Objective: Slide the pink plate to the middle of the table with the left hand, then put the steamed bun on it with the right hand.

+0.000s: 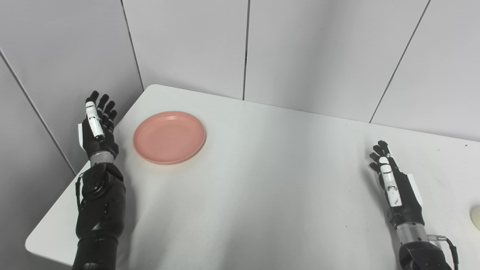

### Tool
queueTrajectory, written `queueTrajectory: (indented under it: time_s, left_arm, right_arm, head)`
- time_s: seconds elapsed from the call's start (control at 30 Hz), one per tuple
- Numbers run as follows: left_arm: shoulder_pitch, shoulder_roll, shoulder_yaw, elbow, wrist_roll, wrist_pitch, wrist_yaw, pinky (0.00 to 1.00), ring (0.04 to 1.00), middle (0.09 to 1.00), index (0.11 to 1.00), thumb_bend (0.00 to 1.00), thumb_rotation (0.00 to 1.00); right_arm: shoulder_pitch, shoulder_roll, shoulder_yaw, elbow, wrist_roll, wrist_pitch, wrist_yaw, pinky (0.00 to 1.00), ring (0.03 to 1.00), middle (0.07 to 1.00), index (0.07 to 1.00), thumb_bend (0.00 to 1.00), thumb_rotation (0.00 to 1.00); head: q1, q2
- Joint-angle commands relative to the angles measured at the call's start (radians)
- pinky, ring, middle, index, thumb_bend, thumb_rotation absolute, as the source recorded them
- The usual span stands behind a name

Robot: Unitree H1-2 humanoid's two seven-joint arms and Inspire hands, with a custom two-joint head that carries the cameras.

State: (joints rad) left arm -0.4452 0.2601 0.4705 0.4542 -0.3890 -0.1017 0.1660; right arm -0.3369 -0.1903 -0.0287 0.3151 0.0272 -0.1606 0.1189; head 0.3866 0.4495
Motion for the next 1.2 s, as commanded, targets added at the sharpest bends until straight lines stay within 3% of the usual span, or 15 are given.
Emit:
queueTrajectory:
  time_s: [0.0,0.53,0.9,1.17]
  left_arm:
    - [-0.04,0.032,-0.008,-0.002,-0.002,-0.014,-0.032,0.92,0.879,0.893,0.888,0.4,1.0]
    - [-0.053,0.007,-0.069,0.083,0.01,0.045,-0.037,0.9,0.869,0.885,0.886,0.39,1.0]
    - [-0.068,-0.017,-0.148,0.175,0.011,0.104,-0.12,0.87,0.858,0.879,0.868,0.36,0.98]
    - [-0.084,-0.045,-0.194,0.253,0.023,0.11,-0.177,0.87,0.865,0.886,0.879,0.36,1.0]
  right_arm:
    - [0.043,0.004,-0.002,0.027,0.005,-0.001,-0.001,0.94,0.942,0.956,0.971,0.14,1.0]
    - [0.048,0.005,0.0,0.009,-0.001,0.009,-0.006,0.94,0.942,0.954,0.97,0.13,1.0]
    - [0.047,0.005,0.004,0.014,-0.014,0.002,-0.006,0.94,0.943,0.957,0.973,0.13,1.0]
    - [0.045,0.011,0.003,0.019,-0.014,0.01,-0.01,0.93,0.935,0.948,0.966,0.16,1.0]
  head:
    - [0.002,0.002]
    - [-0.004,0.007]
    - [-0.015,0.012]
    - [-0.024,0.013]
